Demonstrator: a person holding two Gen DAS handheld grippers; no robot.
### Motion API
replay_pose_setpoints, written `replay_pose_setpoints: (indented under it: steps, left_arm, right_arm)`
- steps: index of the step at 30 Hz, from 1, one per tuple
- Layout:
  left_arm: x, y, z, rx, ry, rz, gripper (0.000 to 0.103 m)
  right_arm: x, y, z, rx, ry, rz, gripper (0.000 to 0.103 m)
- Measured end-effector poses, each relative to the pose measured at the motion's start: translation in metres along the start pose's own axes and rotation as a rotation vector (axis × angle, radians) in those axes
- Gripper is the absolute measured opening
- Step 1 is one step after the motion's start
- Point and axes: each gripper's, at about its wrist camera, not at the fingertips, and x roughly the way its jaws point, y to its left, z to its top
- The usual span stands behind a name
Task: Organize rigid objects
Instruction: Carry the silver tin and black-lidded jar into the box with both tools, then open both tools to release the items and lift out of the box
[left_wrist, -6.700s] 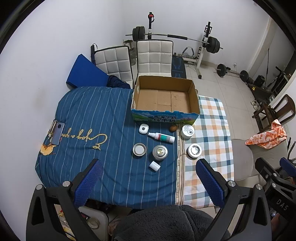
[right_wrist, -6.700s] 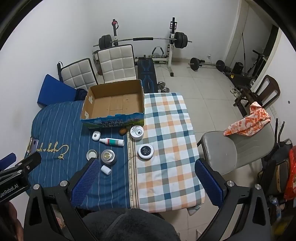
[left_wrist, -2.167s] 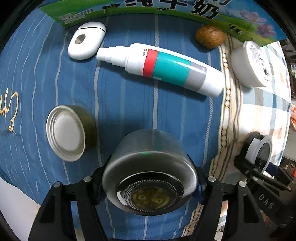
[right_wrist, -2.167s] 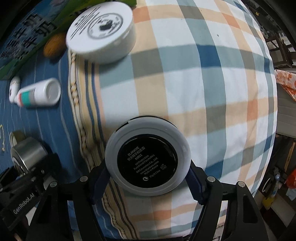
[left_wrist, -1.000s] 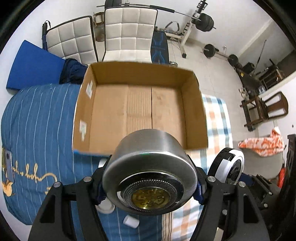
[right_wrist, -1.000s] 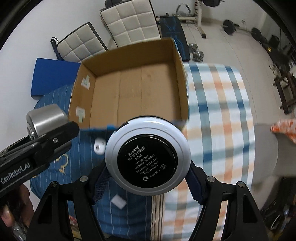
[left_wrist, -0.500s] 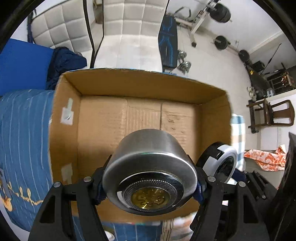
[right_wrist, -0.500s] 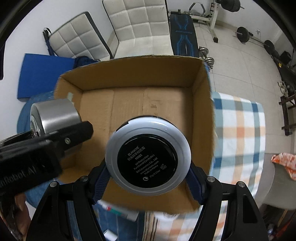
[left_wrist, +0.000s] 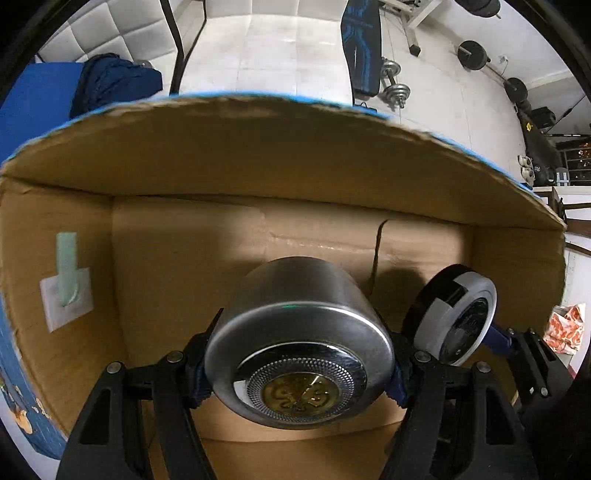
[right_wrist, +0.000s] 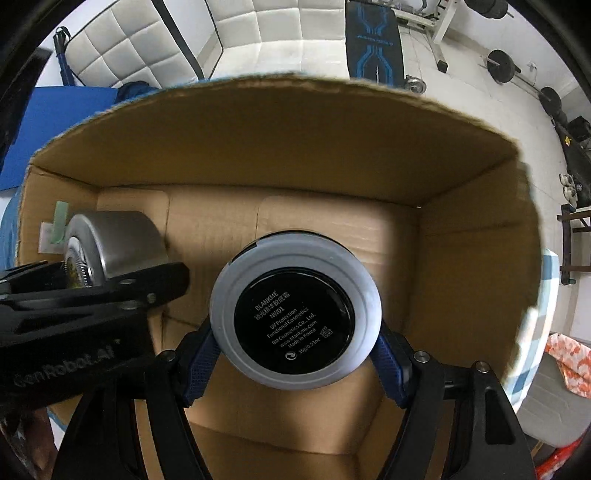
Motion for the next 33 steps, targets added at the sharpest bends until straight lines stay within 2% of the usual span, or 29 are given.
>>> replay_pose_setpoints:
  steps: [9,14,20,24,28,31,33]
  left_arm:
    - [0.023,0.0,0.002,-0.005,0.058,-0.005,0.071]
    - [0.023,-0.002,0.001,-0.01,0.059,0.005,0.073]
    - [0.017,0.0,0.0,-0.033,0.081,-0.004,0.073]
    - [0.004,0.004,-0.004,-0.052,0.067,-0.022,0.074]
    - [-0.011,0.006,-0.012,-0.046,0.042,-0.003,0.074]
    - [-0.026,0.009,-0.022,-0.034,0.001,0.024,0.076]
    - [-0.036,0.009,-0.032,-0.027,-0.026,0.038,0.082]
  right_arm:
    - [0.028,-0.008,0.011,0.021,0.042,0.014,0.076]
    - [0.032,-0.009,0.008,0.053,0.049,0.033,0.077]
    - [0.033,-0.013,0.007,0.072,0.1,0.055,0.077]
    - [0.027,-0.015,0.002,0.08,0.101,0.061,0.077]
    - [0.014,-0.013,-0.007,0.067,0.094,0.043,0.079]
    - [0.002,-0.009,-0.017,0.053,0.084,0.037,0.085]
    - [-0.008,-0.006,-0.028,0.05,0.07,0.031,0.092]
